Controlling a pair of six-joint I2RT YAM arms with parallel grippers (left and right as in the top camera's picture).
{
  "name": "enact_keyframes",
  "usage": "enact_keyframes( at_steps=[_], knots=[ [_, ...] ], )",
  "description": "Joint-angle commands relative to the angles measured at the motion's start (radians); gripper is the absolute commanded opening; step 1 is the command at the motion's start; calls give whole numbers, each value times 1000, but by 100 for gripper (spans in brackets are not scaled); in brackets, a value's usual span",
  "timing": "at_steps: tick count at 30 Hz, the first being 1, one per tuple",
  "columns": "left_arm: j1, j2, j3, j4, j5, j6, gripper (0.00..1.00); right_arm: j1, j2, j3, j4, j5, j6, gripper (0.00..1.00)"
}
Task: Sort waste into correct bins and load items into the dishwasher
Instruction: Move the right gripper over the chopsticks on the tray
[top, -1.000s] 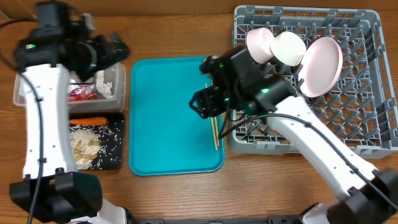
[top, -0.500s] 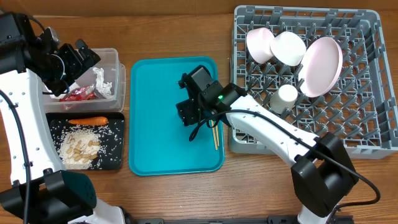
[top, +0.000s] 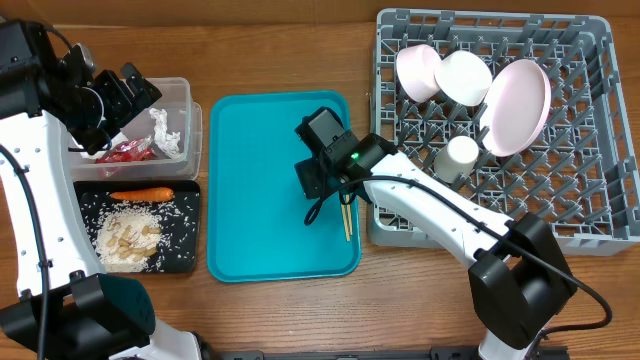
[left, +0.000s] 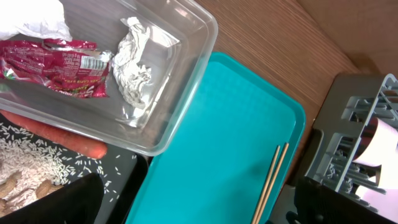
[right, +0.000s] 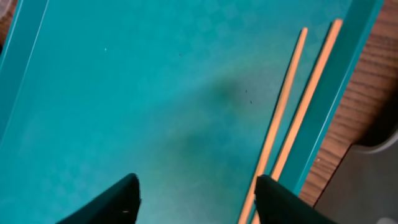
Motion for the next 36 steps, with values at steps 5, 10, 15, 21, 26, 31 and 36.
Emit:
enact_keyframes(
  at_steps=[5, 10, 15, 21, 26, 31, 36],
  knots=[
    [-2, -20, 22, 1, -6, -14, 100, 1, 1, -3, 6, 14, 3, 55],
    [-2, -20, 22, 1, -6, -14, 100, 1, 40, -3, 10, 13, 3, 54],
    [-2, -20, 22, 2, -6, -14, 100, 0, 55, -4, 10, 10, 2, 55],
    [-2, -20, 22, 1, -6, -14, 100, -1, 56, -4, -1, 5, -51, 94],
    [-2, -20, 22, 1, -6, -14, 100, -13, 66, -5, -8, 5, -52, 85],
    [-2, -20, 22, 1, -6, -14, 100, -13, 77, -5, -8, 5, -50, 82],
    [-2, -20, 22, 1, -6, -14, 100, -13, 77, -5, -8, 58, 16, 32]
  ],
)
